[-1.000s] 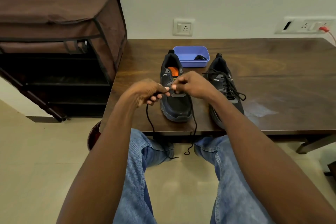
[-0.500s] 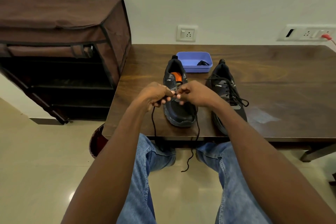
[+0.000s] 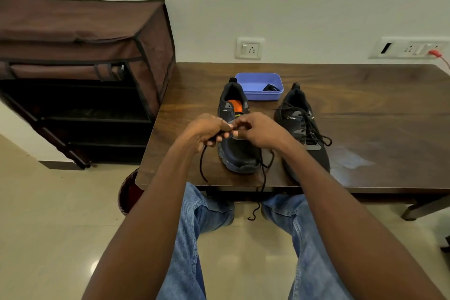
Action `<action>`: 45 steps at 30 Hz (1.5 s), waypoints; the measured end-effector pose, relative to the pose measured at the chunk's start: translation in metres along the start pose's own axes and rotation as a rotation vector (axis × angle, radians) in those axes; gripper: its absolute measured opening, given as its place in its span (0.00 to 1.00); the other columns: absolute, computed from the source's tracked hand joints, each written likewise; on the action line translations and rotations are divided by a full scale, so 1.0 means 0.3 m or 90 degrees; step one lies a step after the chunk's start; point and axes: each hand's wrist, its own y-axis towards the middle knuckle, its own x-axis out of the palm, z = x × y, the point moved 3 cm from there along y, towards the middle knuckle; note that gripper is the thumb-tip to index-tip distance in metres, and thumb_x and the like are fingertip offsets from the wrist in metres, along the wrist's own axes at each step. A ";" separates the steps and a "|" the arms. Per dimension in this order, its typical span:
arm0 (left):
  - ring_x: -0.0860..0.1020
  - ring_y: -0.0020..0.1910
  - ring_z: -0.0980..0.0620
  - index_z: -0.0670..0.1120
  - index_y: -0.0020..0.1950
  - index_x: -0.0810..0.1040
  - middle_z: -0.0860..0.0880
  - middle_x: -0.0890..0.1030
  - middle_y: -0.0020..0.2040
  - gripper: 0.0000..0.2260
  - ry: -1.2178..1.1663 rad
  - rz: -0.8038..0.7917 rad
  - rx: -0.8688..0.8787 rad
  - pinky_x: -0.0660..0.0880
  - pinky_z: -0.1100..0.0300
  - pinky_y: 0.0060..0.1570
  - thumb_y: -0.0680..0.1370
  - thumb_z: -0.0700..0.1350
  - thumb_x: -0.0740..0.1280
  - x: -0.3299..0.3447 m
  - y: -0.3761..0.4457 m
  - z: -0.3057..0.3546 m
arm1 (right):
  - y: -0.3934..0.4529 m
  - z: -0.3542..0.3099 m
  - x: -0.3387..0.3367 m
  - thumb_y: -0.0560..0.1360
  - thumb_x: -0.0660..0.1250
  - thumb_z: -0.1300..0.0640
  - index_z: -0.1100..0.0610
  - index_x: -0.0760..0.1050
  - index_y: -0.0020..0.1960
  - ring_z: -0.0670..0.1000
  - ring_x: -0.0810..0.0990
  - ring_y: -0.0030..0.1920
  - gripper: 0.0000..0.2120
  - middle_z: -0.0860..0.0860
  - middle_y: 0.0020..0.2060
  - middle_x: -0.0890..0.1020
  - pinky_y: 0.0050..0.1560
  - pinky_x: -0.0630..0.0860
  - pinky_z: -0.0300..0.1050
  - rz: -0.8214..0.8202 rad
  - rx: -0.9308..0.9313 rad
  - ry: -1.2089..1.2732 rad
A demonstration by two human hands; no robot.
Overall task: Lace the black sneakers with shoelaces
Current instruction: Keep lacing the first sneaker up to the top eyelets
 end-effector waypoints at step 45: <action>0.75 0.28 0.55 0.43 0.45 0.75 0.46 0.79 0.35 0.05 -0.032 0.100 -0.003 0.70 0.65 0.25 0.81 0.39 0.66 0.041 0.060 -0.020 | 0.043 0.067 0.021 0.76 0.68 0.62 0.54 0.82 0.40 0.52 0.80 0.42 0.08 0.51 0.38 0.83 0.45 0.77 0.49 0.185 0.057 -0.050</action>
